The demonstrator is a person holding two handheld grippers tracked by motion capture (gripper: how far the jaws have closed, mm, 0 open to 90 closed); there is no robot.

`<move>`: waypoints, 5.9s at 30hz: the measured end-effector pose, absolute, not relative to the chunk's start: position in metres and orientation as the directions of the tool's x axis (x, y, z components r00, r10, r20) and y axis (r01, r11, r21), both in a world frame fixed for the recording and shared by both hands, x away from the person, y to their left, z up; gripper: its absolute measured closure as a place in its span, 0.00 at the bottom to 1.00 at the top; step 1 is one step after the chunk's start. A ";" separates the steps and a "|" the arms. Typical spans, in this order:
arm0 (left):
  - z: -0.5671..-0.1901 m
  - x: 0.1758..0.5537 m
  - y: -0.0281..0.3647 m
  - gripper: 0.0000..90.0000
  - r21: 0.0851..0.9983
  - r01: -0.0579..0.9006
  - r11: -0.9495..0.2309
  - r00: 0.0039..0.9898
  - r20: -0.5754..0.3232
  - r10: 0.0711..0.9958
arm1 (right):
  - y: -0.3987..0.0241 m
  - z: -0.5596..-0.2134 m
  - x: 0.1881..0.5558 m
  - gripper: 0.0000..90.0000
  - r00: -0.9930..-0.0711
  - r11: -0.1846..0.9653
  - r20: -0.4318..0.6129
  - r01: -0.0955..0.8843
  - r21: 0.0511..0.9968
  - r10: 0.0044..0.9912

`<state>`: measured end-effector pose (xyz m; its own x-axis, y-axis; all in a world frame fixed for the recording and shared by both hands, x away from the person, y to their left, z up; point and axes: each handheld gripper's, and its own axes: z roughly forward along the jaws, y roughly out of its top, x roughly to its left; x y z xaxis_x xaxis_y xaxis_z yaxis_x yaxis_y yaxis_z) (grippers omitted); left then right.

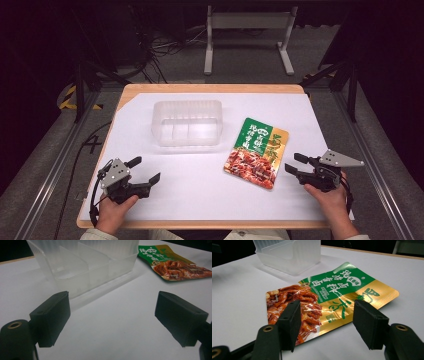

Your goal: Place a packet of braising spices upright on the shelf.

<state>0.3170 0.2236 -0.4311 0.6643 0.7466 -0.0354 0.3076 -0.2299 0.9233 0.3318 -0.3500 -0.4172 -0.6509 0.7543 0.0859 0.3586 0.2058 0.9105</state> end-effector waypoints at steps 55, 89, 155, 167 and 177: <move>-0.435 0.320 0.223 0.15 0.906 0.347 -0.244 0.648 -0.043 0.761 | -0.362 -0.408 0.481 0.33 -0.603 0.160 0.222 0.514 0.843 0.766; -0.435 0.320 0.223 0.15 0.905 0.347 -0.248 0.650 -0.041 0.759 | -0.364 -0.437 0.484 0.35 -0.564 0.201 0.265 0.630 0.750 0.782; -0.435 0.319 0.223 0.15 0.903 0.353 -0.246 0.644 -0.044 0.764 | -0.318 -0.432 0.473 1.00 -0.694 0.470 0.042 0.529 0.706 0.719; -0.435 0.319 0.223 0.15 0.904 0.351 -0.244 0.644 -0.044 0.764 | -0.324 -0.405 0.463 1.00 -0.695 0.415 0.094 0.526 0.742 0.713; -0.435 0.318 0.223 0.15 0.905 0.348 -0.244 0.645 -0.042 0.763 | -0.325 -0.370 0.447 1.00 -0.730 0.381 0.119 0.479 0.791 0.673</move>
<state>0.3184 0.2228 -0.4349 0.6448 0.7632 -0.0425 0.3483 -0.2439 0.9051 0.4471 -0.3248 -0.3698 -0.7304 0.6726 0.1188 0.4792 0.3806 0.7909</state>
